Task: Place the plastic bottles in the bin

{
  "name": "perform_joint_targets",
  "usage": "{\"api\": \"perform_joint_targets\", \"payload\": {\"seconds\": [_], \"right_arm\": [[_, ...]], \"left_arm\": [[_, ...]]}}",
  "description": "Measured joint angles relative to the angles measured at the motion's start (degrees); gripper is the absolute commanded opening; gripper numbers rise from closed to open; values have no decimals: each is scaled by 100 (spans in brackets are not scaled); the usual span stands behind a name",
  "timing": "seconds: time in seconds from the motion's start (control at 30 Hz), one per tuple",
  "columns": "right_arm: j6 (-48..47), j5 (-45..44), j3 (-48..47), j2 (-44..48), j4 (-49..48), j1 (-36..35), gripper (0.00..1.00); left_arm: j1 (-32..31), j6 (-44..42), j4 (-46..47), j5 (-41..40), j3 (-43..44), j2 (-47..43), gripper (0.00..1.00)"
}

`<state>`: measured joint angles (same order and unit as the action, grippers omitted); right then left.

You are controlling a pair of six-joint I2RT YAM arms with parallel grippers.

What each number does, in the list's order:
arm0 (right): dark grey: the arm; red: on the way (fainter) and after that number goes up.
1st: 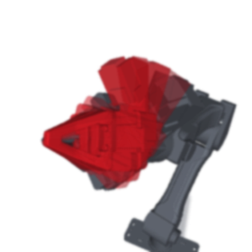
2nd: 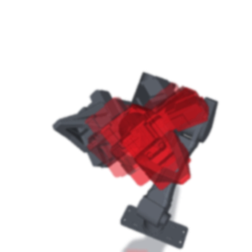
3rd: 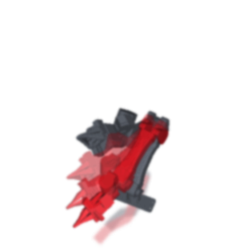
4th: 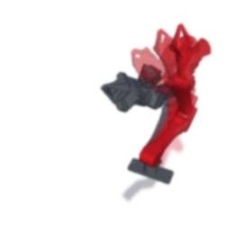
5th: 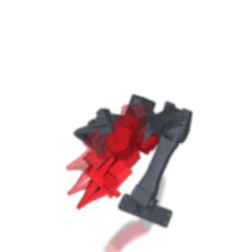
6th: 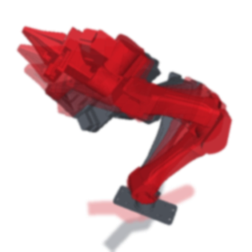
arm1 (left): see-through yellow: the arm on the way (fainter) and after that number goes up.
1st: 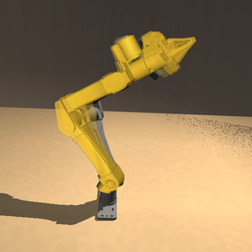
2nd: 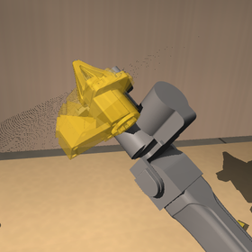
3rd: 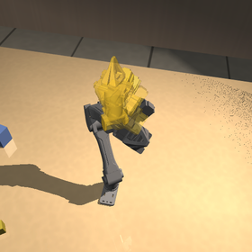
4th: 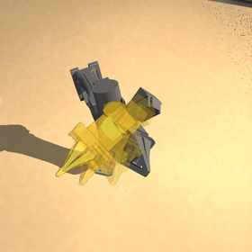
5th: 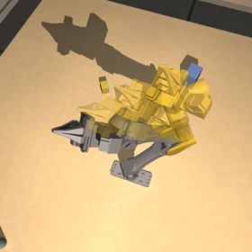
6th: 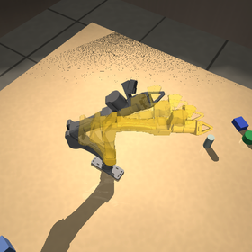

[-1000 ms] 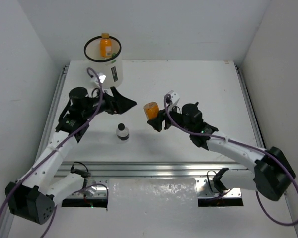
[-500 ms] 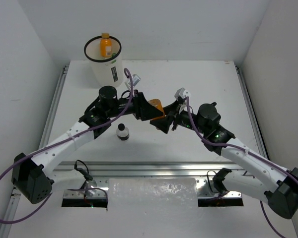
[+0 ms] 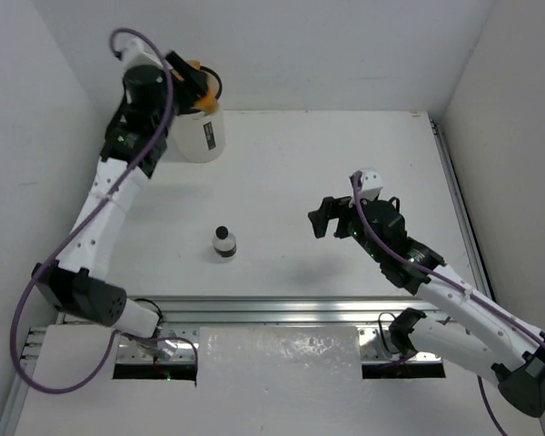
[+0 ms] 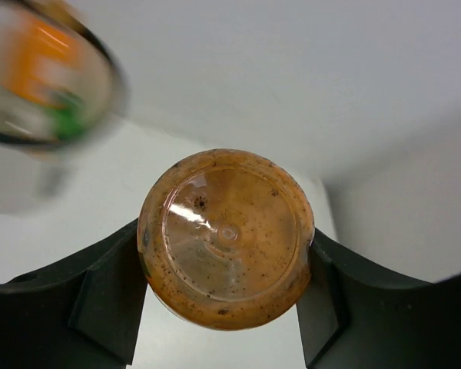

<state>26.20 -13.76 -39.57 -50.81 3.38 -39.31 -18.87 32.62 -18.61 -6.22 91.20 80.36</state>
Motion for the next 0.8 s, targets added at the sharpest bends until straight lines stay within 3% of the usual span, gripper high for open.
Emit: {"api": "perform_joint_targets", "payload": {"seconds": [0.13, 0.23, 0.27, 0.37, 0.4, 0.43, 0.47, 0.63, 0.73, 0.8], "right_arm": [[208, -214, 420, 238, 413, 9, 99], [302, -46, 647, 264, 546, 7, 99], [334, 98, 717, 264, 546, 7, 99], [426, 511, 841, 190, 518, 7, 99], [446, 649, 850, 138, 498, 7, 99], [452, 765, 850, 81, 463, 7, 99], [452, 890, 850, 33, 420, 7, 99], [339, 1746, 922, -214, -203, 2, 99], [173, 2258, 839, -767, -796, -92, 99], [28, 2487, 544, -1423, -1019, -227, 99]], "left_arm": [[1143, -101, -297, -1191, 1416, 1051, 2], [1460, -284, -520, -1558, 2750, 2247, 11], [1539, -356, -516, -1576, 3204, 2691, 28], [1725, -581, -542, -1451, 4087, 3729, 57], [1764, -654, -527, -1394, 4249, 4002, 81], [1792, -743, -540, -1360, 4347, 4212, 96], [1823, -780, -577, -1338, 4437, 4422, 100], [1860, -839, -870, -1237, 4411, 4575, 100], [1858, -857, -942, -1204, 3703, 3707, 100], [1860, -872, -901, -1222, 2671, 2579, 100]]}}
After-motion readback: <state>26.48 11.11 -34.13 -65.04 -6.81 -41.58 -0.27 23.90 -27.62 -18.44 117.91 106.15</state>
